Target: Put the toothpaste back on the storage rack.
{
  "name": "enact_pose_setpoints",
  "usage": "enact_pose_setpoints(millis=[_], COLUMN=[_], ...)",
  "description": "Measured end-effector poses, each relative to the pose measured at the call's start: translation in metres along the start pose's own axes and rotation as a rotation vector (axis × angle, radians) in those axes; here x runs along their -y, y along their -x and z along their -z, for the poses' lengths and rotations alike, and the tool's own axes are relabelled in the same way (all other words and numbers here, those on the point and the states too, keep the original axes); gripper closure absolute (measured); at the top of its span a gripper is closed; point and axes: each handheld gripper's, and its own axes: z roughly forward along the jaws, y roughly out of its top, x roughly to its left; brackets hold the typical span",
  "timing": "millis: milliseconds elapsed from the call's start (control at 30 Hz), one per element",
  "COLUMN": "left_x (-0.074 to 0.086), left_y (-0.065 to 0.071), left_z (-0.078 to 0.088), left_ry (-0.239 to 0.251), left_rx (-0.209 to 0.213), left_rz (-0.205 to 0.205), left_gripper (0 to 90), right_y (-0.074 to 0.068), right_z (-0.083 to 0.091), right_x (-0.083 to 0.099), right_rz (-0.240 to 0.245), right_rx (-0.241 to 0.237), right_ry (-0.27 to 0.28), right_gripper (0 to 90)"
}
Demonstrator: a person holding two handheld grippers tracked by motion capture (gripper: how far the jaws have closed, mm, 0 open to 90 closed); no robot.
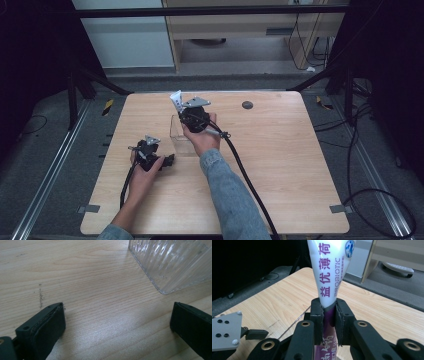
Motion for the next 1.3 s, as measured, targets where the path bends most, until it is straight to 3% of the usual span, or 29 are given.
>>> enact_pose_setpoints(millis=[1300], left_x=[0.0], left_y=[0.0], left_z=[0.0], left_ry=[-0.002], left_rx=[0.002], left_rz=[-0.005], left_gripper=[0.0], right_y=[-0.004], right_z=[-0.011], right_x=[0.015], right_rz=[0.004], right_rx=[-0.001], right_ry=[-0.042], right_gripper=[78.4])
